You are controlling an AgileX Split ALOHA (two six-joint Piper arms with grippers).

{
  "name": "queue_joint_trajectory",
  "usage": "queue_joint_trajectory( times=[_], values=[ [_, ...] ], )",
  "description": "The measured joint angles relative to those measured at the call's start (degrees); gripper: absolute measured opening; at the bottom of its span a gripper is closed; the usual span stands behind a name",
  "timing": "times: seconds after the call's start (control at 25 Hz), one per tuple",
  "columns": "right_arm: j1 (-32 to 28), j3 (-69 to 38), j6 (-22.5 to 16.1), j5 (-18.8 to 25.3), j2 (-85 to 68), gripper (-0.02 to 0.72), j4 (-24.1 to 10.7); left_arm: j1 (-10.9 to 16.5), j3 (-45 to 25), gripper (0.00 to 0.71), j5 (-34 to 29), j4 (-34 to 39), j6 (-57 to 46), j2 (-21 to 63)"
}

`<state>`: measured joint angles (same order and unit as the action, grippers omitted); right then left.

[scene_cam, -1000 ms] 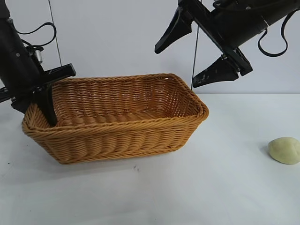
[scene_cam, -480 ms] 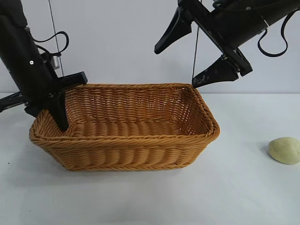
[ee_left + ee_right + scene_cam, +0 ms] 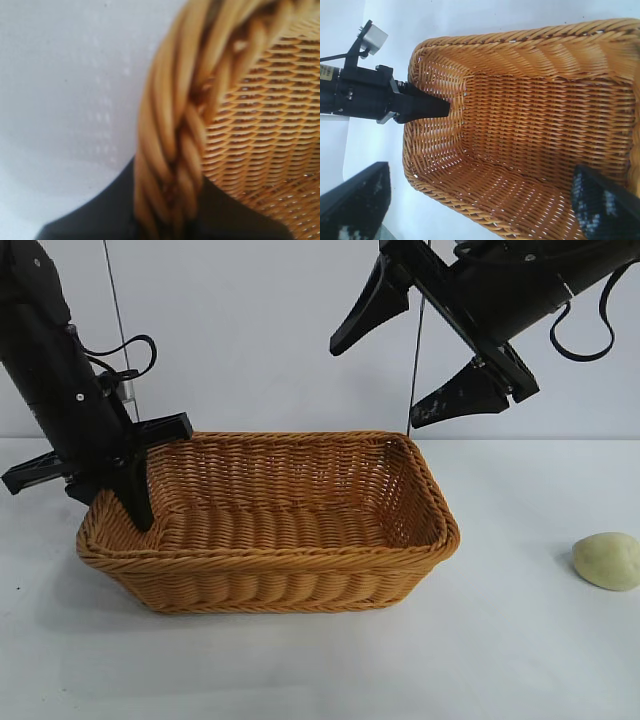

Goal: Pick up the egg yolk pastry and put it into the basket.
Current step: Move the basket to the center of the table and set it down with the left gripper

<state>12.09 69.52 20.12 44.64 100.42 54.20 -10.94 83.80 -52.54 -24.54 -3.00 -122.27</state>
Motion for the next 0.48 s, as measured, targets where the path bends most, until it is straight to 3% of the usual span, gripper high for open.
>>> queue_joint_trajectory(
  times=[0.12, 0.28, 0.32, 0.48],
  values=[
    [0.0, 0.0, 0.0, 0.0, 0.0, 0.696, 0.0, 0.0, 0.02, 0.223, 0.0, -0.24, 0.24, 0.0],
    [0.0, 0.0, 0.0, 0.0, 0.0, 0.696, 0.0, 0.0, 0.27, 0.54, 0.83, -0.78, 0.39, 0.0],
    [0.0, 0.0, 0.0, 0.0, 0.0, 0.696, 0.0, 0.0, 0.27, 0.591, 1.15, -0.86, 0.39, 0.0],
    [0.0, 0.0, 0.0, 0.0, 0.0, 0.696, -0.05, 0.0, 0.35, 0.677, 1.01, -0.86, 0.39, 0.0]
  ],
)
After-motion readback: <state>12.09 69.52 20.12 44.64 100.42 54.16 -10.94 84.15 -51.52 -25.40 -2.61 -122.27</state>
